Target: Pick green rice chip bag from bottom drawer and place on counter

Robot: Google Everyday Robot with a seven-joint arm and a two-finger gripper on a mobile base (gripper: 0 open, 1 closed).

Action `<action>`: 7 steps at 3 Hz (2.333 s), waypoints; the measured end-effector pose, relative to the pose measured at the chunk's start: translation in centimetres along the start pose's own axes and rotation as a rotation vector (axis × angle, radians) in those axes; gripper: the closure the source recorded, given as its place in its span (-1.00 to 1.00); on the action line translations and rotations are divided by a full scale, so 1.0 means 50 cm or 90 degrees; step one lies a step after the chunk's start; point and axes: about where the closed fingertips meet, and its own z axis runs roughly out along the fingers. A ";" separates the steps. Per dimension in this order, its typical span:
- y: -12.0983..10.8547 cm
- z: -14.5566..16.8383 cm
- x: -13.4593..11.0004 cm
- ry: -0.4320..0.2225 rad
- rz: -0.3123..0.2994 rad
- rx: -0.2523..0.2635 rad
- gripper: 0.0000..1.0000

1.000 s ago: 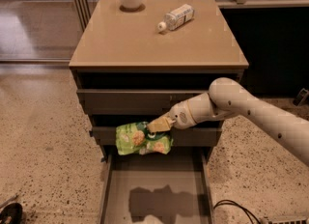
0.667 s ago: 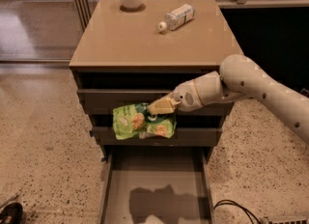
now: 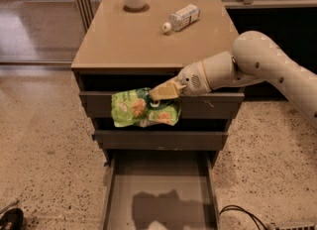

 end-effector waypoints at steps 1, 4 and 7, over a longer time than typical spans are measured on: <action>0.059 -0.077 -0.110 -0.028 -0.037 0.014 1.00; -0.037 -0.210 -0.296 -0.049 -0.028 0.082 1.00; -0.190 -0.201 -0.325 -0.045 0.018 0.123 1.00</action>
Offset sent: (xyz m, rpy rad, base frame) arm 0.0202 -0.0408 0.2045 0.0137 -0.1925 -0.0840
